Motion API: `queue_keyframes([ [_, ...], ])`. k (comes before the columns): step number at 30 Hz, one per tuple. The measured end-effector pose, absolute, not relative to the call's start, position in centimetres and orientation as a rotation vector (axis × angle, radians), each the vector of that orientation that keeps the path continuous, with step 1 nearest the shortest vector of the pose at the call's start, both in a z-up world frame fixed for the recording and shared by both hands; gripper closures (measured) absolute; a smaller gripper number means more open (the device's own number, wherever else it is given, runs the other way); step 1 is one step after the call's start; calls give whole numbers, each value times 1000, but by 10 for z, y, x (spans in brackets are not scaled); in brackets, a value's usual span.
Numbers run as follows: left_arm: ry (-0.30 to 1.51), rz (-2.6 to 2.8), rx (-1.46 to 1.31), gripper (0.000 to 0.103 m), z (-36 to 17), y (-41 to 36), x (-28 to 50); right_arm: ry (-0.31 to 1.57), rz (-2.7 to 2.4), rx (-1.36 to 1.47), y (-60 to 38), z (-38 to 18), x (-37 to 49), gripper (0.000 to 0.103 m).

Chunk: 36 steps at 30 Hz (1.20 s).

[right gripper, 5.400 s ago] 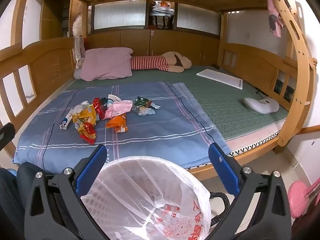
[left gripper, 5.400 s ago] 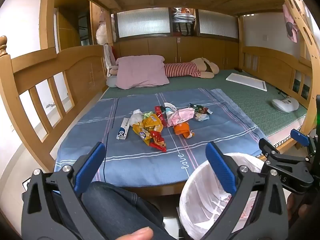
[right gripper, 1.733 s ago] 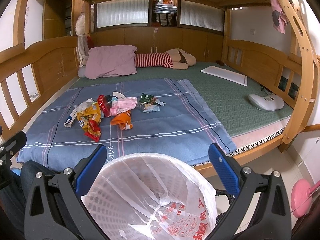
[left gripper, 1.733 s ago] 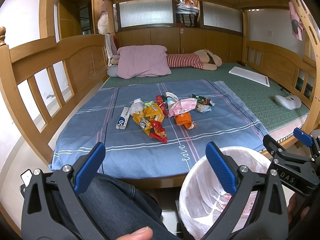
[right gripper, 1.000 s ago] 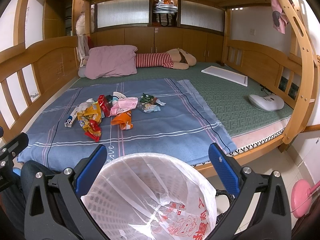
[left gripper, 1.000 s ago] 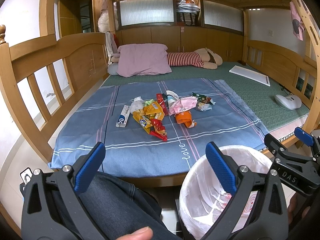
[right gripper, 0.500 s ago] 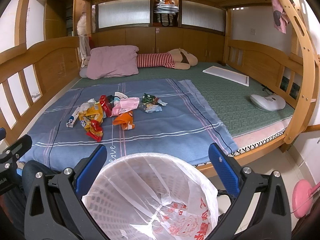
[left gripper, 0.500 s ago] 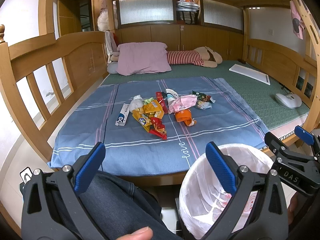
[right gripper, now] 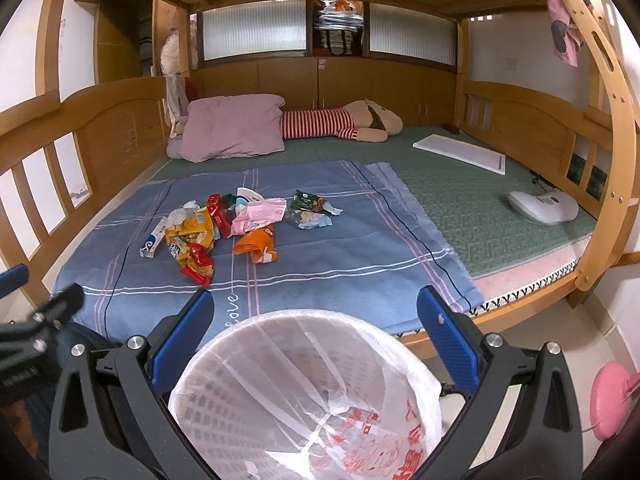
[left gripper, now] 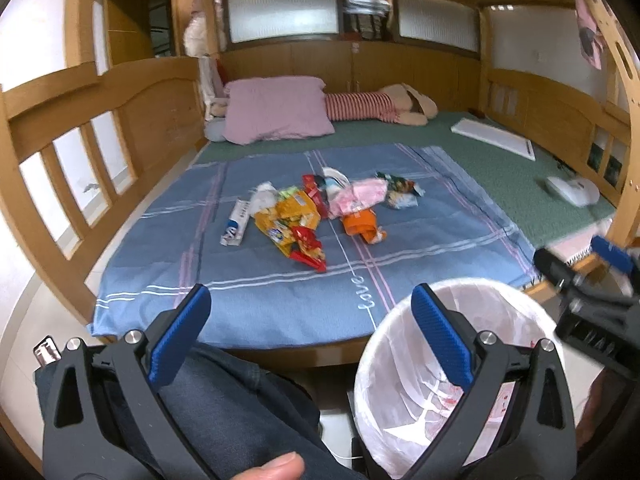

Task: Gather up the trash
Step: 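Grasp the medicine box with left tool while right tool grasps red chip bag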

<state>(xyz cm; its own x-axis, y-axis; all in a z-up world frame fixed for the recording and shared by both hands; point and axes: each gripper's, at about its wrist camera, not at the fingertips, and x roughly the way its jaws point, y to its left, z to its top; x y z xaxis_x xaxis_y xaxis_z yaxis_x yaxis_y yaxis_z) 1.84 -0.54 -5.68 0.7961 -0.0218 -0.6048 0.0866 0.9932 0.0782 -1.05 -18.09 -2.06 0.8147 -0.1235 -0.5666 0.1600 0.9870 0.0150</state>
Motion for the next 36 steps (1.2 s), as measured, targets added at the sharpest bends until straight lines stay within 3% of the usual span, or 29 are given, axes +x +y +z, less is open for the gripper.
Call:
queue_keyframes([
  [12,507,-130,-14,3,-72,31,75,550,-252,143,-212,-15,20,3],
  [17,626,-71,149,3,-89,52,144,602,-171,72,-193,-24,45,3],
  [28,747,51,75,4,-142,206,290,833,-122,65,-134,-62,128,3],
  [30,871,100,-8,14,-157,233,318,868,-90,43,-109,-73,155,8],
  [32,930,7,-158,15,-164,250,335,907,-49,47,-87,-86,182,27],
  [34,987,-50,-222,15,-171,257,354,953,-10,62,-67,-101,210,36],
  [36,998,-51,-200,15,-170,258,370,997,27,89,-49,-117,240,37],
])
